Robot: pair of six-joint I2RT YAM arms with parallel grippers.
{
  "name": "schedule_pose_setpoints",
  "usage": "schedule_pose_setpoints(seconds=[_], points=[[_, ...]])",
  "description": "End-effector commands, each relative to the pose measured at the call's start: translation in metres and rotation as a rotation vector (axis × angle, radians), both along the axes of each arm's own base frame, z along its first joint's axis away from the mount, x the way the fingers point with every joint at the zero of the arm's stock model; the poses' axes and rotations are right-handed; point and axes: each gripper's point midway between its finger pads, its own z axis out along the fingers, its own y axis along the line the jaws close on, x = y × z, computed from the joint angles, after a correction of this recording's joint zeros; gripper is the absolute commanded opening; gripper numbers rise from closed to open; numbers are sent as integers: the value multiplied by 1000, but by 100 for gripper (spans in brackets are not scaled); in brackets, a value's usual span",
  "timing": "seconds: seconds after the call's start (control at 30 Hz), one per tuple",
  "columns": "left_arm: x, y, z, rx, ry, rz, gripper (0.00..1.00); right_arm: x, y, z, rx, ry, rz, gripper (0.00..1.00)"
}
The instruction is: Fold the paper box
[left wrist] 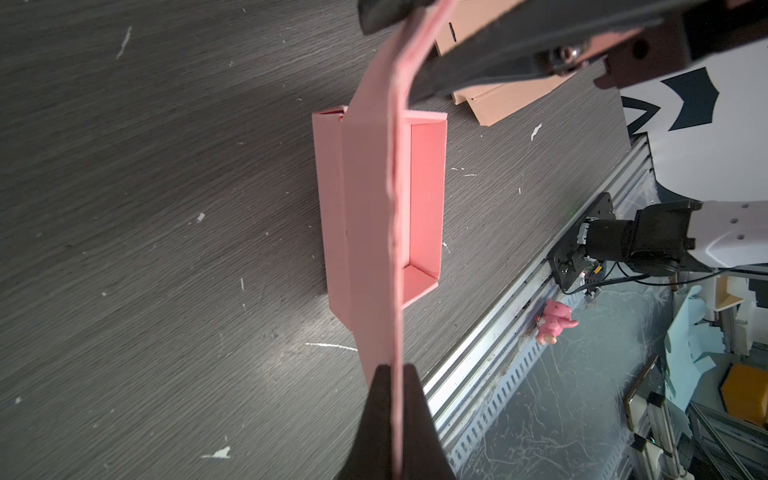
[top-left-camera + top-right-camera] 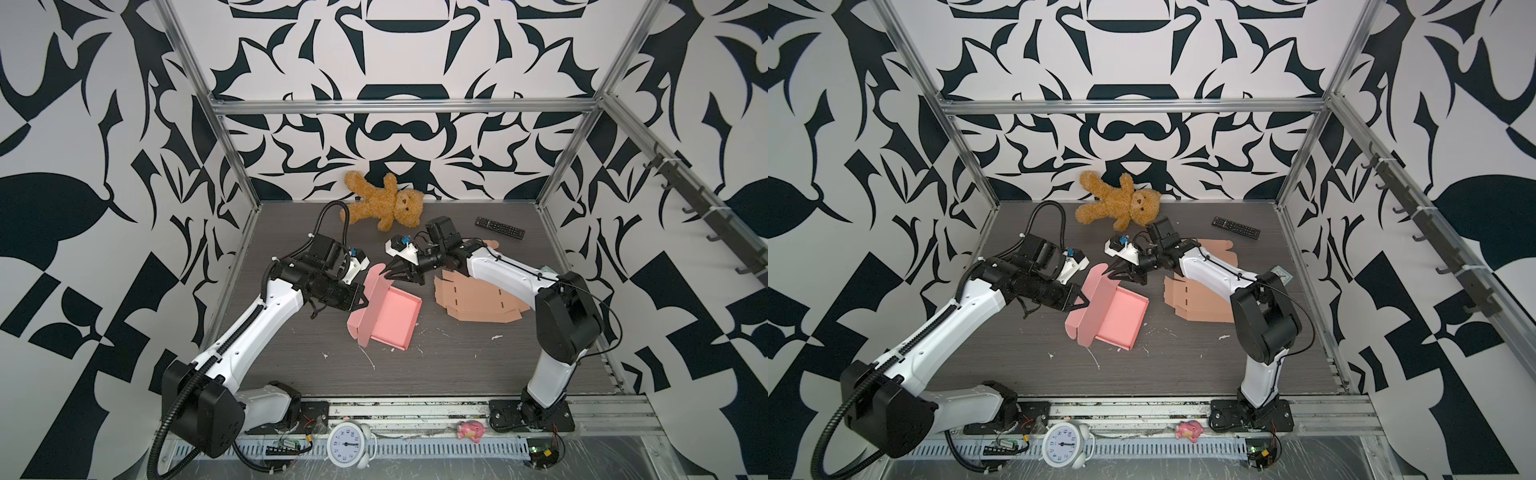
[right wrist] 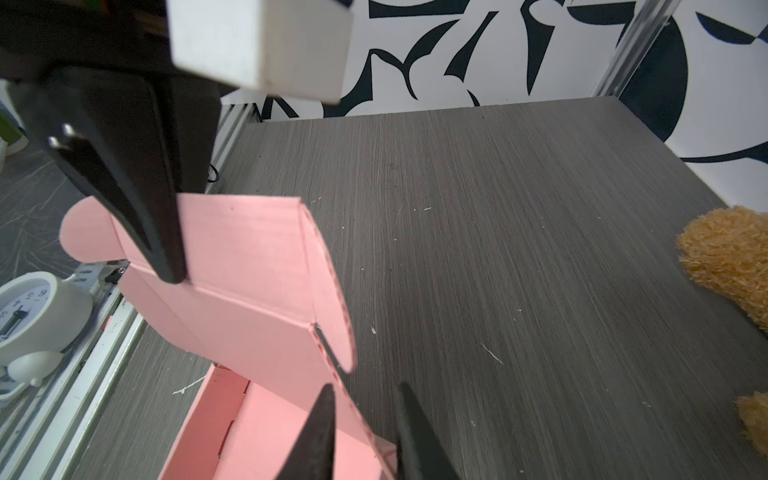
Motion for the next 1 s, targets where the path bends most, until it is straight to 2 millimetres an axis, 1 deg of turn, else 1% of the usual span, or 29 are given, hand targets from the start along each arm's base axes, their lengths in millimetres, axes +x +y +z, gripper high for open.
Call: schedule_pose_setpoints(seconds=[0.0, 0.1, 0.23, 0.33, 0.47, 0.53, 0.57, 0.6, 0.63, 0.67, 0.77, 0.9, 0.97], points=[[0, 0, -7, 27, 24, -19, 4, -5, 1, 18, 24, -42, 24, 16], [1, 0, -8, 34, 25, -18, 4, -6, 0, 19, 25, -52, 23, 12], [3, 1, -7, 40, 20, -15, 4, -4, -1, 15, 8, -59, 14, 8], [4, 2, -9, 51, 16, -11, 5, -4, -2, 17, 6, -65, 11, 3], [5, 4, -10, 63, 12, -5, 4, -6, -4, 19, -1, -68, 4, 0], [7, 7, -12, 77, 2, 2, 7, -5, -5, 18, -9, -66, -8, 0], [8, 8, -13, 87, -5, 7, 11, -4, -6, 18, -9, -64, -21, 0], [10, 9, -14, 95, -10, 14, 17, -2, -6, 17, -9, -63, -41, 0], [10, 11, -16, 102, -13, 21, 27, 2, -7, 17, -8, -56, -71, 0], [10, 11, -16, 103, -12, 27, 34, 4, -7, 16, -7, -54, -94, 0], [11, 14, -21, 115, -7, 52, 50, 12, -9, 17, 16, -9, -193, 0], [12, 19, -27, 129, -3, 95, 66, 16, -18, 9, 1, 19, -303, 0], [13, 19, -34, 126, 5, 112, 72, 16, -24, 4, -9, 29, -352, 0]])
